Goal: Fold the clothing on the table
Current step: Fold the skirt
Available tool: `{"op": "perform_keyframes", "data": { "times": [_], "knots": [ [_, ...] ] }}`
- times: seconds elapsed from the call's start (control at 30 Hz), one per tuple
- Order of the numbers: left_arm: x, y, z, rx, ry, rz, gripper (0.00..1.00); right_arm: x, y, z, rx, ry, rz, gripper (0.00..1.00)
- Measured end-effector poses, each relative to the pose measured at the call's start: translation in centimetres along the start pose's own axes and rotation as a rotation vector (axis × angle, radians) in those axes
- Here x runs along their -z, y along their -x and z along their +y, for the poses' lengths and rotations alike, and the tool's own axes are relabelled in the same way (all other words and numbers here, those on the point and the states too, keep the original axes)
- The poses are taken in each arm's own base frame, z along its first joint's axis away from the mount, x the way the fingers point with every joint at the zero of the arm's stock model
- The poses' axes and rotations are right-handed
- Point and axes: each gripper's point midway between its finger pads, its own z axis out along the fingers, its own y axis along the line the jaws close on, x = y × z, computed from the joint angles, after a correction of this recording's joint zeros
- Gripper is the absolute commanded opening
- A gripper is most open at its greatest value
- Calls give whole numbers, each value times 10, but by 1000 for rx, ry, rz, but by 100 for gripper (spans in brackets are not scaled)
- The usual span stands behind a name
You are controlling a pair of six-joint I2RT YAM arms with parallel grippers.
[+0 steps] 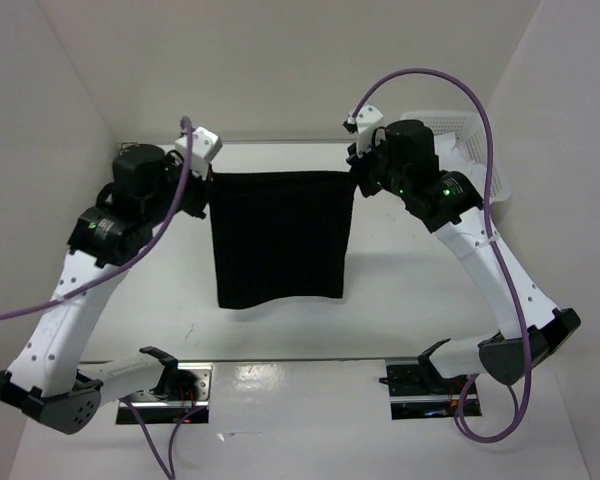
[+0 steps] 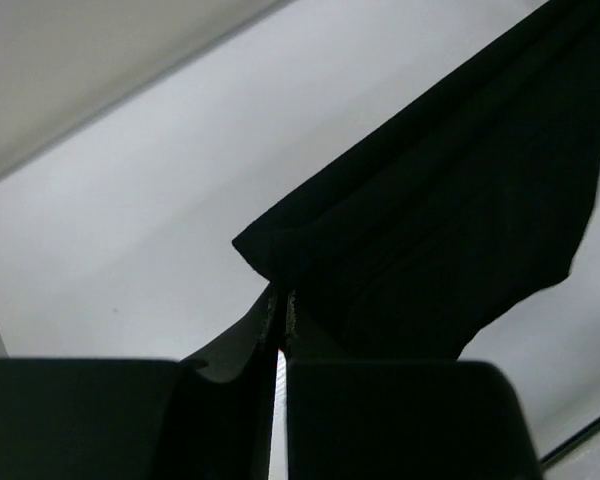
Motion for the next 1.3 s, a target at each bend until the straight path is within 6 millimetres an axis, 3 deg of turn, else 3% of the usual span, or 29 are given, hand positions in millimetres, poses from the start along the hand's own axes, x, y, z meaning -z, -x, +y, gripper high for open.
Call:
{"op": "perform_keyframes", "data": {
  "times": [0.1,0.23,0.37,0.5,0.73,0.87,0.97,1.07,1.3],
  "knots": [
    [-28,-35,2,7,15,82,1,-2,-3,-8,-3,-34,13,0],
    [-32,-50,0,5,14,91,1,0,-4,-8,-6,-25,15,0],
    [-5,-38,-7,-24,-19,9,0,11,-13,-5,-19,31,15,0],
    [26,-35,-20,-66,-71,-77,0,37,-12,2,-26,103,-27,0],
    [57,-57,-40,-119,-158,-97,0,95,-2,26,17,240,-125,0],
    [67,-61,-49,-126,-203,-101,1,106,-8,36,26,299,-116,0],
    [63,-64,-53,-123,-232,-82,2,101,-16,39,26,326,-85,0],
    [43,-75,-56,-107,-267,-7,2,83,-24,35,16,336,-38,0],
    [-50,-129,-52,-60,-310,269,0,4,-78,17,-36,290,173,0]
  ]
}}
